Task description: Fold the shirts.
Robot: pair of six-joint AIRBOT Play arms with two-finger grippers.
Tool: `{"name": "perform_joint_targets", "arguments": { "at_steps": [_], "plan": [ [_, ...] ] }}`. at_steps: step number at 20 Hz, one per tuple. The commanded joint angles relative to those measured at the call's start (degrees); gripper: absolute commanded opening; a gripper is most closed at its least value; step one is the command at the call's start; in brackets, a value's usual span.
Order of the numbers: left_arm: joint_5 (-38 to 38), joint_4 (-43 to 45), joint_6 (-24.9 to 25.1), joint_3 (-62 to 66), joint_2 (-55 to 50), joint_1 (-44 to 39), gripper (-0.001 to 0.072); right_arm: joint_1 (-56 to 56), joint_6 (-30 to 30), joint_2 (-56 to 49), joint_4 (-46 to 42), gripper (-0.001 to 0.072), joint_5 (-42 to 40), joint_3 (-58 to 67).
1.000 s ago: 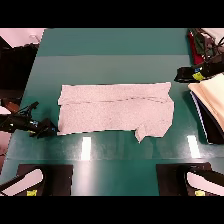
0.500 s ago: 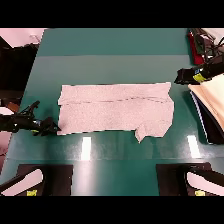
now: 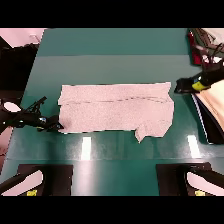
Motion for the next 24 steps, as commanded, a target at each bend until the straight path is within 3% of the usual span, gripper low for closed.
{"name": "perform_joint_targets", "arguments": {
  "at_steps": [1, 6, 9, 18, 20, 22, 23, 24],
  "plan": [
    [-2.89, 0.59, 0.35, 3.91, 0.22, -0.35, 0.0025, -2.14, -0.24, 4.83, 1.79, 0.0334, 0.44, -13.42],
    [-3.41, 0.48, 0.33, 7.10, 0.20, -0.35, 0.0025, -11.52, -0.35, 13.38, 11.78, 0.0334, -6.49, -37.90],
    [-3.85, 0.48, 0.35, 7.10, 0.20, -0.35, 0.0025, -14.62, -1.86, 16.04, 17.75, 0.0334, -12.24, -46.18],
    [-4.42, 0.57, 0.48, 7.10, 0.20, -0.35, 0.0025, -15.08, -4.31, 13.11, 25.38, 0.0302, -22.05, -49.79],
    [-4.39, 0.57, 0.92, 7.10, 0.20, -0.35, 0.0025, -15.10, -4.31, 15.13, 24.98, 0.0201, -23.12, -49.81],
    [-4.37, 0.57, 0.98, 7.10, 0.20, -0.35, 0.0025, -15.10, -4.33, 17.05, 24.85, 0.0148, -24.26, -49.81],
    [-4.39, 0.57, 0.98, 7.10, 0.20, -0.35, 0.0025, -15.10, -4.33, 17.99, 24.83, 0.0035, -24.85, -49.81],
    [-4.39, 0.57, 0.98, 7.10, 0.20, -0.35, 0.0025, -15.10, -4.33, 18.71, 24.85, 0.0016, -25.27, -49.81]
  ]
}}
